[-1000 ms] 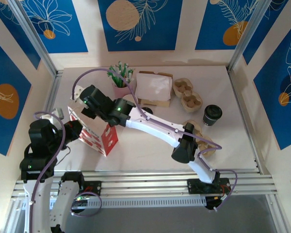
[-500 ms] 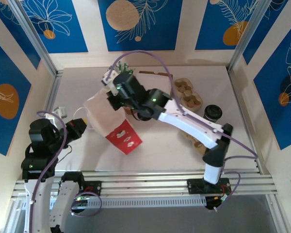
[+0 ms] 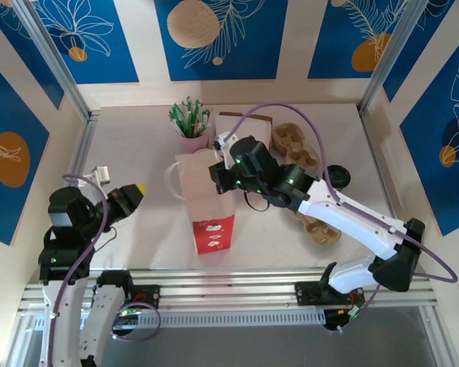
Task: Pack the takeout coffee
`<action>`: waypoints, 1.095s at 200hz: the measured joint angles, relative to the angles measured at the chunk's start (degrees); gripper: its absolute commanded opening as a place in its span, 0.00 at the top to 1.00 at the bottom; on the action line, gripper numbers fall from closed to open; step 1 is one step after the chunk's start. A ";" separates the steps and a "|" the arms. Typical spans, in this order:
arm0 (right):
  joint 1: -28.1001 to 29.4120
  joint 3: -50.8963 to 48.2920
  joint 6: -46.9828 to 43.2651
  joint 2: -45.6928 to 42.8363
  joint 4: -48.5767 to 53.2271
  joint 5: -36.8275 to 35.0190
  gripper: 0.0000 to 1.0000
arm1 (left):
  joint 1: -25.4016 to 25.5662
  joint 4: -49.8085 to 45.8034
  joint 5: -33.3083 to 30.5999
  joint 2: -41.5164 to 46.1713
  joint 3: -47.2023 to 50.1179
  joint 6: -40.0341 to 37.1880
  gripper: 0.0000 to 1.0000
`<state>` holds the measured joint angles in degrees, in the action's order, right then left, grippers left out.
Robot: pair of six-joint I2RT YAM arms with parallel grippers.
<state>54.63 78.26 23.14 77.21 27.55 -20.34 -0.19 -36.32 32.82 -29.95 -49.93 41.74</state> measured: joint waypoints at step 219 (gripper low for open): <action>-0.55 -4.00 4.37 -4.96 -1.14 7.56 1.00 | 0.74 17.73 9.55 -10.29 -6.29 4.68 0.36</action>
<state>54.08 74.26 27.51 72.25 26.41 -12.78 0.56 -18.59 42.37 -40.25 -56.23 46.41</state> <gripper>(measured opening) 0.064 0.655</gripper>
